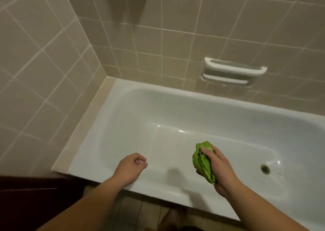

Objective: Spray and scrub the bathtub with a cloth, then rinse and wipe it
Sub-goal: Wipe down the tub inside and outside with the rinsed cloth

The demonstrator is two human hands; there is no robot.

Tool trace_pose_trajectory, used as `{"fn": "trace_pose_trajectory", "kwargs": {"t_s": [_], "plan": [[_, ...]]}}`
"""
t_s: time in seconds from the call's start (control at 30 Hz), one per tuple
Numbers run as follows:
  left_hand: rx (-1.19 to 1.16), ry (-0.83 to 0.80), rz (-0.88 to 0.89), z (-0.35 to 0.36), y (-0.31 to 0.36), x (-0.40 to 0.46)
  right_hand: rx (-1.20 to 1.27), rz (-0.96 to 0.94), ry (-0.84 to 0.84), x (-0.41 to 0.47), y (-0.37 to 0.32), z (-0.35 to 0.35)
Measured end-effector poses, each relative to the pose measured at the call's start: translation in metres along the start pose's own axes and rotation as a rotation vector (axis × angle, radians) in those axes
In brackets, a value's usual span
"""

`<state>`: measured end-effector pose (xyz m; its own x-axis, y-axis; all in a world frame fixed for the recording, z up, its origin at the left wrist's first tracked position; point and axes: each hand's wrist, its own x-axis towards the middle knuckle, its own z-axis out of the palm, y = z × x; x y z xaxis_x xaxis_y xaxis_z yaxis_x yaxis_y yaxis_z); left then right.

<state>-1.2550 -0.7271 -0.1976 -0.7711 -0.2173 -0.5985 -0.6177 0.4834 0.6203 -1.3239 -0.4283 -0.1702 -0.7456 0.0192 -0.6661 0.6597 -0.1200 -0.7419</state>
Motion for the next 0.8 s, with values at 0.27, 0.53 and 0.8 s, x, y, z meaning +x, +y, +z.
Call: {"fn": "trace_pose_trajectory", "kwargs": {"t_s": [0.27,0.53,0.8], "plan": [[0.190,-0.065,-0.117,-0.007,-0.099,0.099,-0.232,0.090,0.037,0.126,0.079,0.064],[0.524,-0.277,-0.033,0.037,-0.194,0.254,-0.654,0.074,-0.113,0.271,0.199,0.128],[1.224,-0.435,0.290,0.103,-0.285,0.408,-1.077,-0.114,-0.213,0.430,0.359,0.170]]}}
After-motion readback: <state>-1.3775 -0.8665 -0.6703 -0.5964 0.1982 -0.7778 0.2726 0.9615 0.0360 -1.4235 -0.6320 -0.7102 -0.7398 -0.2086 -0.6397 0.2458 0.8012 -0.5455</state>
